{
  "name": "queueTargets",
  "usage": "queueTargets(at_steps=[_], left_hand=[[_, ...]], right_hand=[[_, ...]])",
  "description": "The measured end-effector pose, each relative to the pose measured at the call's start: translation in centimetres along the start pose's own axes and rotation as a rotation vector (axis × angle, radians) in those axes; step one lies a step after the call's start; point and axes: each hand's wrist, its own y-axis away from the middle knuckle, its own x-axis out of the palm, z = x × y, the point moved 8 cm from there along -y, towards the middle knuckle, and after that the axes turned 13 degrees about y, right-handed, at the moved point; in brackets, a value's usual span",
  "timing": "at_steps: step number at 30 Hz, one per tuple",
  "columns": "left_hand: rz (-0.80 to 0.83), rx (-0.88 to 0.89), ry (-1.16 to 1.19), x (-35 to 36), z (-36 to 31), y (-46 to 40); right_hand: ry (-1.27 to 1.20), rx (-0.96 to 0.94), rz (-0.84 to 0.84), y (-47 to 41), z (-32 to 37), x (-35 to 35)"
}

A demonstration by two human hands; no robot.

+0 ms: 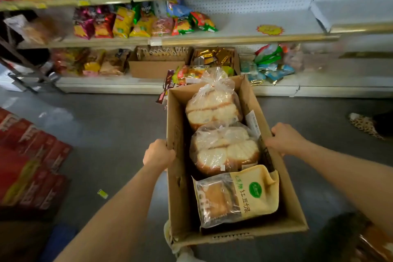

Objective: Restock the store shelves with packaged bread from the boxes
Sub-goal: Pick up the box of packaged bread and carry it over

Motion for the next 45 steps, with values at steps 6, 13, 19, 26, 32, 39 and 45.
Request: queueTargets(at_steps=[6,13,19,26,32,39,45], left_hand=[[-0.044,-0.071,0.021,-11.5,5.6,-7.2],[-0.063,-0.104,0.001,-22.8,11.4,-17.1],[-0.074,-0.135,-0.014,-29.6,14.5,-25.8],[-0.05,-0.141,-0.001,-35.0,15.8,-38.7],[-0.003,-0.164,-0.062,-37.9,14.8,-51.2],[0.099,-0.159,-0.119,-37.6,15.8,-63.4],[0.179,-0.104,-0.185,-36.4,17.5,-73.5]], right_hand=[[-0.031,-0.05,0.046,-4.2,15.3,-0.4],[-0.082,-0.049,0.069,-10.0,30.0,1.5],[-0.078,-0.076,0.082,-16.1,40.4,1.3],[-0.078,-0.06,0.129,-26.7,50.1,0.8],[-0.104,-0.009,0.156,-36.3,55.3,1.5],[-0.151,0.092,0.154,-45.6,59.4,4.7],[-0.156,0.199,0.184,-53.2,62.8,9.0]])
